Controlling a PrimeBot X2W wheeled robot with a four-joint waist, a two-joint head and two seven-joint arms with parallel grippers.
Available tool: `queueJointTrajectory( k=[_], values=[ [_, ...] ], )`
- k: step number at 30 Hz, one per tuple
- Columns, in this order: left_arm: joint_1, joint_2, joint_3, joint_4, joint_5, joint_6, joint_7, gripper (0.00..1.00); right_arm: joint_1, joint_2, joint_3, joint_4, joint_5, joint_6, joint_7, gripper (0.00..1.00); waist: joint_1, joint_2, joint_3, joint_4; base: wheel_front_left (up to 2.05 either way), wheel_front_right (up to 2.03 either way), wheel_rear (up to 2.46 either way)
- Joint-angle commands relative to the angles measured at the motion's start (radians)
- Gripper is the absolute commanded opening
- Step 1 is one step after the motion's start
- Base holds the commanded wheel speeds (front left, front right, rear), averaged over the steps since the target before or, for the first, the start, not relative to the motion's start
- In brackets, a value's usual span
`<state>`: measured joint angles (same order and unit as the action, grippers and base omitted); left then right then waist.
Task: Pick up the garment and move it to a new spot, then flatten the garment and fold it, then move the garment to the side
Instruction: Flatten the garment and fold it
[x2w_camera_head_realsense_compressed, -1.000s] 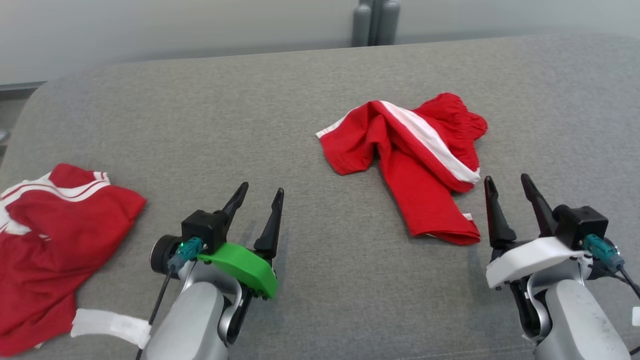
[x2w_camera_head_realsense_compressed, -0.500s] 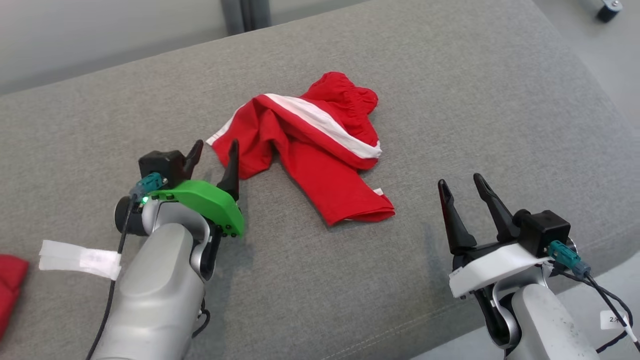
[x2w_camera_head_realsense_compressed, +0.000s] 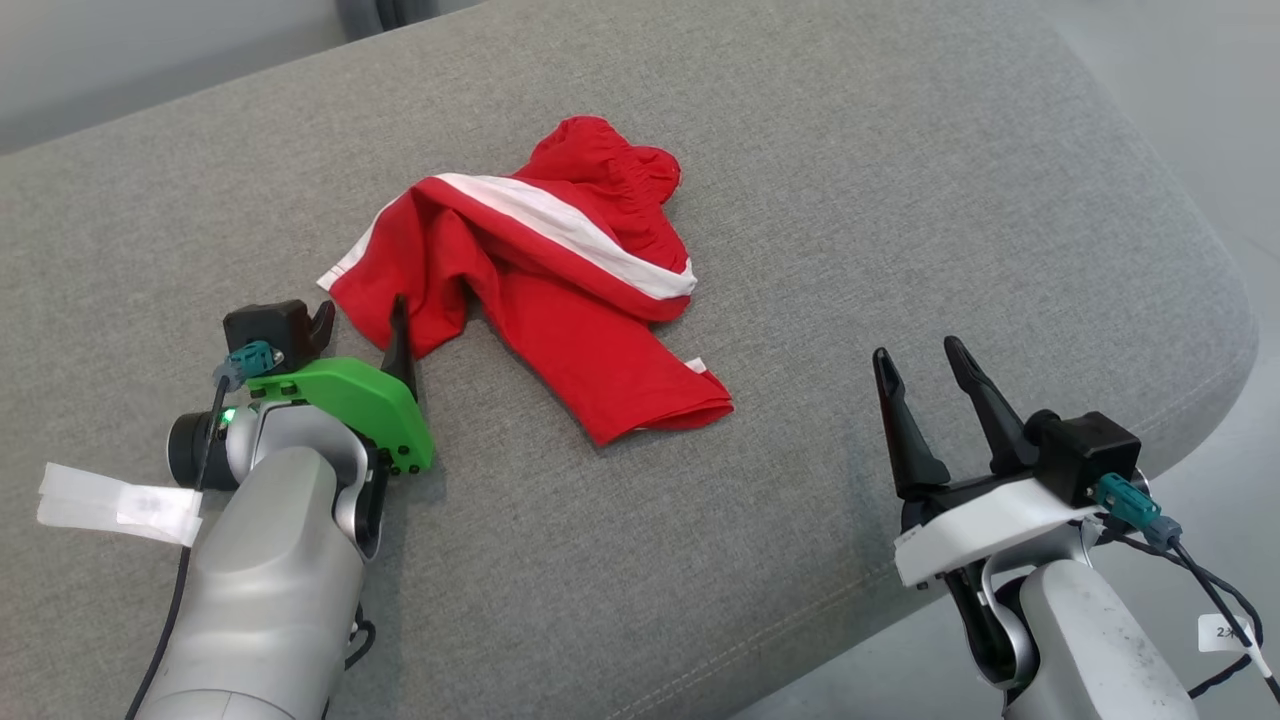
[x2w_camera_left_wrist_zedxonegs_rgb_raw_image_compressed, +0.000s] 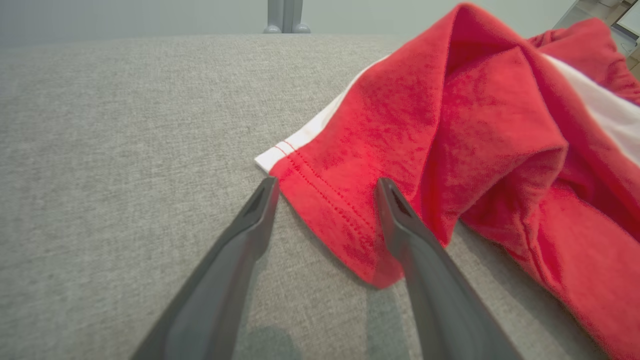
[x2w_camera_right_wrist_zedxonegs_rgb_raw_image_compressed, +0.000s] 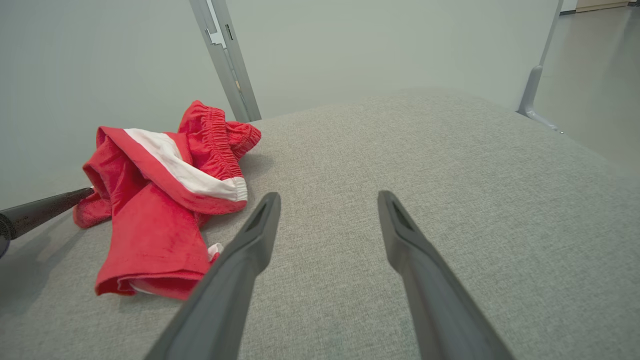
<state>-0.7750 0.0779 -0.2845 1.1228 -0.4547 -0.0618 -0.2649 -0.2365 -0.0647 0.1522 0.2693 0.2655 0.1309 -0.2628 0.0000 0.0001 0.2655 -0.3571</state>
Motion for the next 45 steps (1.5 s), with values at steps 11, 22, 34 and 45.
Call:
queueJointTrajectory(
  k=[11, 22, 34, 45],
  values=[
    [-0.023, -0.008, -0.003, 0.046, 0.013, -0.013, 0.001, 0.00, -0.013, 0.005, -0.017, 0.000, -0.003, 0.000, -0.003, 1.00, 0.0000, -0.0001, 0.018, -0.001, 0.00, 0.00, 0.00],
    [0.074, 0.012, 0.015, -0.281, 0.142, -0.014, 0.001, 0.00, 0.019, -0.003, -0.057, 0.018, 0.007, 0.000, -0.003, 1.00, 0.0000, -0.0001, -0.037, 0.109, 0.00, 0.00, 0.00],
    [0.409, 0.078, -0.120, -0.637, 0.337, -0.068, 0.001, 0.00, 0.072, -0.002, -0.066, 0.055, 0.020, 0.000, -0.003, 1.00, 0.0000, -0.0001, -0.161, 0.276, 0.00, 0.00, 0.00],
    [0.581, 0.153, -0.241, -0.588, 0.414, -0.069, 0.001, 0.45, 0.090, -0.039, -0.051, 0.072, 0.030, 0.000, -0.003, 1.00, 0.0000, -0.0001, -0.203, 0.274, 0.00, 0.00, 0.00]
  ],
)
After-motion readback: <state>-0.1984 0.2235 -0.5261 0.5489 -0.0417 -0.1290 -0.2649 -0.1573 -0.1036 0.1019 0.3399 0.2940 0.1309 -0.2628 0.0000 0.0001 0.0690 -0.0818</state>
